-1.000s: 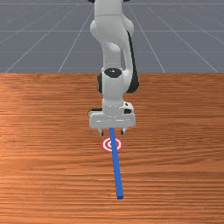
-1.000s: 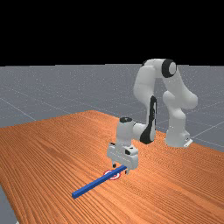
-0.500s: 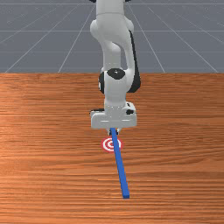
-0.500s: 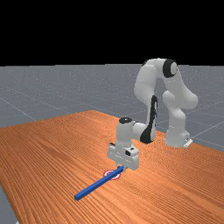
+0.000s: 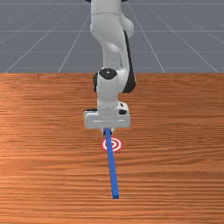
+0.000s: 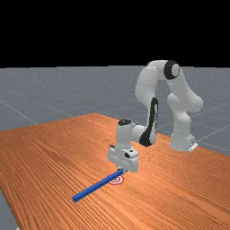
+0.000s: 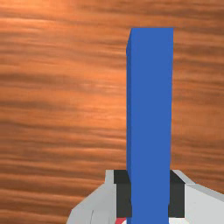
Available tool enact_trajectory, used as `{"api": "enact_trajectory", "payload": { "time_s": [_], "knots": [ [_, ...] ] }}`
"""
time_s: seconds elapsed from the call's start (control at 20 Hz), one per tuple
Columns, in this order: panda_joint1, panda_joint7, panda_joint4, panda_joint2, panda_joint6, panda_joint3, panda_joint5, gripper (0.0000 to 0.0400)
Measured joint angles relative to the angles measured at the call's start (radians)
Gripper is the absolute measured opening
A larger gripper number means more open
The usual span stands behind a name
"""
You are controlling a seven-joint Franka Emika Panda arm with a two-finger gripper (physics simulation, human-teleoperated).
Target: Pull the pivot to the target area
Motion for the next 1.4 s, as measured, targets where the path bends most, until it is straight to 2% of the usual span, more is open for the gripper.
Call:
{"api": "enact_trajectory", "payload": {
  "time_s": [0.1, 0.25, 0.5, 0.55, 0.75, 0.85, 0.9, 1.0, 1.05, 1.1, 1.15, 1.2, 1.25, 1.4],
  "knots": [
    [-0.014, -0.016, 0.001, 0.001, 0.000, 0.003, -0.001, 0.0095],
    [-0.105, -0.245, 0.007, 0.008, -0.008, 0.072, -0.062, 0.0102],
    [-0.180, -0.377, 0.016, 0.015, -0.016, 0.104, -0.087, 0.0103],
    [-0.223, -0.496, 0.023, 0.022, -0.030, 0.138, -0.116, 0.0113],
    [-0.327, -0.548, 0.048, 0.042, -0.068, 0.208, -0.177, 0.0117],
    [-0.372, -0.548, 0.062, 0.051, -0.077, 0.217, -0.177, 0.0106],
    [-0.357, -0.548, 0.061, 0.044, -0.056, 0.178, -0.135, 0.0096],
    [-0.390, -0.548, 0.088, 0.054, -0.063, 0.158, -0.105, 0.0095],
    [-0.406, -0.548, 0.072, 0.055, 0.015, 0.143, -0.087, 0.0095],
    [-0.360, -0.516, 0.106, 0.057, -0.048, 0.080, -0.119, 0.0095],
    [-0.323, -0.462, 0.114, 0.057, -0.038, 0.030, -0.152, 0.0153],
    [-0.422, -0.540, 0.093, 0.060, -0.007, 0.122, -0.089, 0.0095],
    [-0.422, -0.548, 0.099, 0.058, -0.055, 0.138, -0.111, 0.0095],
    [-0.347, -0.548, 0.049, 0.038, -0.034, 0.160, -0.158, 0.0100]
  ]
}}
